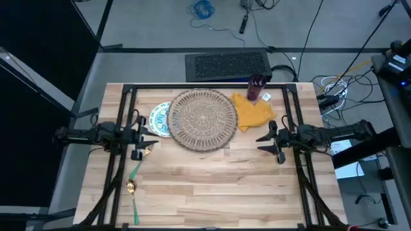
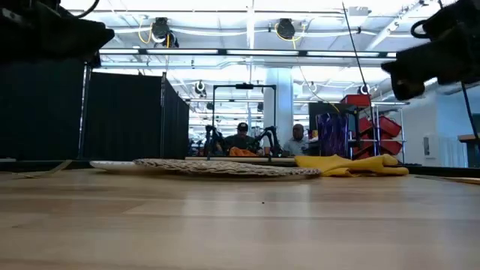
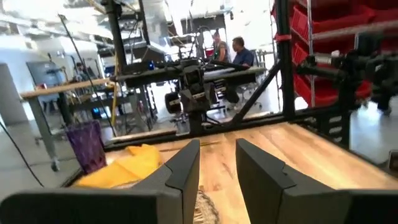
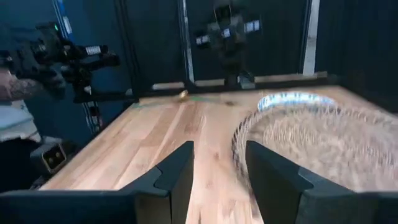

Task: Set table place
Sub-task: Move the brown placemat to the bottom center of the table

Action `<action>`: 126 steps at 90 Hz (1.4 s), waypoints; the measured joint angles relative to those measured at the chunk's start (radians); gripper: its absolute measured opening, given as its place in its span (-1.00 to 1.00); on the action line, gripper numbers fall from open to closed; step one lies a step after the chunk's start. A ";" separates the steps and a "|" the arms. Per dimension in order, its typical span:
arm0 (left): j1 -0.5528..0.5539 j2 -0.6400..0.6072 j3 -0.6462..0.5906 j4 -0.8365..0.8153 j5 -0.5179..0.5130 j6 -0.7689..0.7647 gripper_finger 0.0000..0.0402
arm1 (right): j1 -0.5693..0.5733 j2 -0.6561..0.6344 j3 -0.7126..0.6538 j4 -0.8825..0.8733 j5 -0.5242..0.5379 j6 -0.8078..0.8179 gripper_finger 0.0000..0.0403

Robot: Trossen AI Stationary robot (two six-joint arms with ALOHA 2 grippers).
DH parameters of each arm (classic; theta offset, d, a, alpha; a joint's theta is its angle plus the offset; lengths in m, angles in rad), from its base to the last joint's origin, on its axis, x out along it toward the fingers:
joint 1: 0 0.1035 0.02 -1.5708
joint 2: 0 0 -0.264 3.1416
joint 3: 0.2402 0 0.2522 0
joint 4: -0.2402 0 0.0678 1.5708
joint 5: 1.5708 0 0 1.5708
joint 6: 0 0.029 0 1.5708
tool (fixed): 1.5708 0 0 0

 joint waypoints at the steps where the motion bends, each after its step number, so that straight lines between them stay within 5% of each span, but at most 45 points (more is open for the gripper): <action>1: 0.000 0.000 0.000 0.006 -0.005 -0.018 -0.56 | 0.000 0.000 0.000 0.013 0.000 -0.005 -0.34; 21: 0.000 0.000 0.000 0.188 -0.229 -0.344 -0.56 | 0.000 0.000 0.000 0.300 0.000 -0.125 -0.34; 39: 0.000 0.000 0.020 0.347 -0.256 -0.350 -0.56 | 0.000 0.000 0.003 0.552 0.001 -0.104 -0.34; 59: 0.000 0.066 0.191 0.293 -0.271 -0.251 -0.56 | 0.000 0.014 0.158 0.397 0.026 -0.157 -0.34; 76: 0.000 0.214 0.402 0.142 -0.399 -0.140 -0.56 | 0.000 0.116 0.341 0.228 0.149 -0.260 -0.34; 126: 0.001 0.641 0.832 0.168 -0.499 0.152 -0.56 | -0.041 0.571 0.704 0.324 0.230 -0.652 -0.34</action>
